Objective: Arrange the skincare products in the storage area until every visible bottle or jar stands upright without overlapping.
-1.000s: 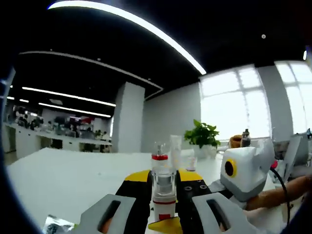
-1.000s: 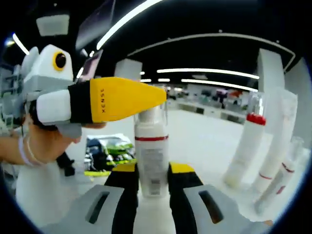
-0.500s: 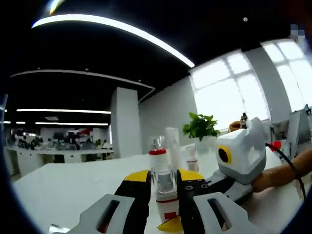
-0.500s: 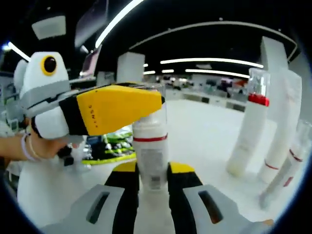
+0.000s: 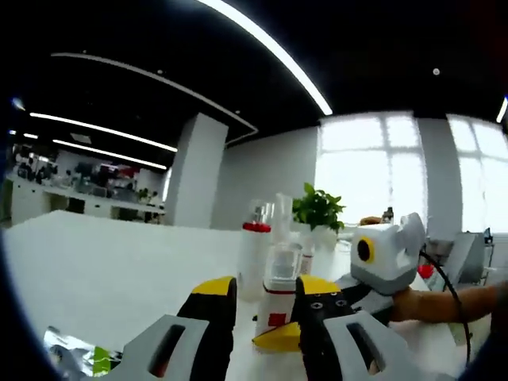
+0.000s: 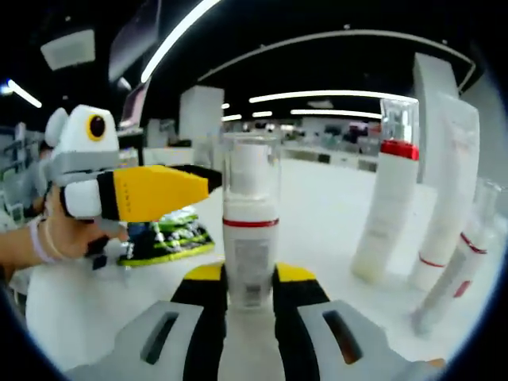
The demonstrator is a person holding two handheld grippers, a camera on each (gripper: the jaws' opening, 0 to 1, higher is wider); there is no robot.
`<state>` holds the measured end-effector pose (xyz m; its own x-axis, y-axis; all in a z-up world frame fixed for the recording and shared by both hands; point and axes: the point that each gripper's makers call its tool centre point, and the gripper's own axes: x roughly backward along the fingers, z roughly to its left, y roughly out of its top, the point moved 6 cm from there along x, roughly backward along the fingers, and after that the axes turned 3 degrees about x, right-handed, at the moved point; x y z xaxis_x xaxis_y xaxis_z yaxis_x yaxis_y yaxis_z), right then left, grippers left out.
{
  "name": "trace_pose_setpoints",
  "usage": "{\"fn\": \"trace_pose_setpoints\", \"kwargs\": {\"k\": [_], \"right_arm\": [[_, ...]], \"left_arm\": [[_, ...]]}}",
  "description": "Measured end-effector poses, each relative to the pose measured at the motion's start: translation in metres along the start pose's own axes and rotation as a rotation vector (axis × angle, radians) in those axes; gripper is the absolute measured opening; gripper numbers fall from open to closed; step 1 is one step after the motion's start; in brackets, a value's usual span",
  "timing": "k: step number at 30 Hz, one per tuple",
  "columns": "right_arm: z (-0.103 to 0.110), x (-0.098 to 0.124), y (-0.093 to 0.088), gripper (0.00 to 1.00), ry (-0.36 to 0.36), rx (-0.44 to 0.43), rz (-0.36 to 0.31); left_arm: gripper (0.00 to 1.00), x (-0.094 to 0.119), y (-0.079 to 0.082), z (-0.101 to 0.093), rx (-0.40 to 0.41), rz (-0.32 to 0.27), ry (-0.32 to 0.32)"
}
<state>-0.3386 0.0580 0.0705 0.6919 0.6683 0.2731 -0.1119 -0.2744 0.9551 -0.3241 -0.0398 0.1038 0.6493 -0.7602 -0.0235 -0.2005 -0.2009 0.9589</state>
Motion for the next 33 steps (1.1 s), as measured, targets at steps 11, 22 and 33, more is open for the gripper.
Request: {"fn": "trace_pose_setpoints", "kwargs": {"k": [11,22,33], "right_arm": [[-0.009,0.006,-0.012,0.21,-0.055,0.004,0.072],[-0.024,0.013,-0.026,0.23,-0.156,-0.037,0.142],[-0.04,0.026,-0.029,0.27,-0.277,-0.068,0.162]], "left_arm": [[0.5,-0.003,-0.012,-0.002,0.219,0.044,-0.097],[0.49,0.001,-0.01,0.0,0.26,0.019,-0.084],[0.48,0.0,-0.01,0.003,0.259,0.023,-0.074]]}}
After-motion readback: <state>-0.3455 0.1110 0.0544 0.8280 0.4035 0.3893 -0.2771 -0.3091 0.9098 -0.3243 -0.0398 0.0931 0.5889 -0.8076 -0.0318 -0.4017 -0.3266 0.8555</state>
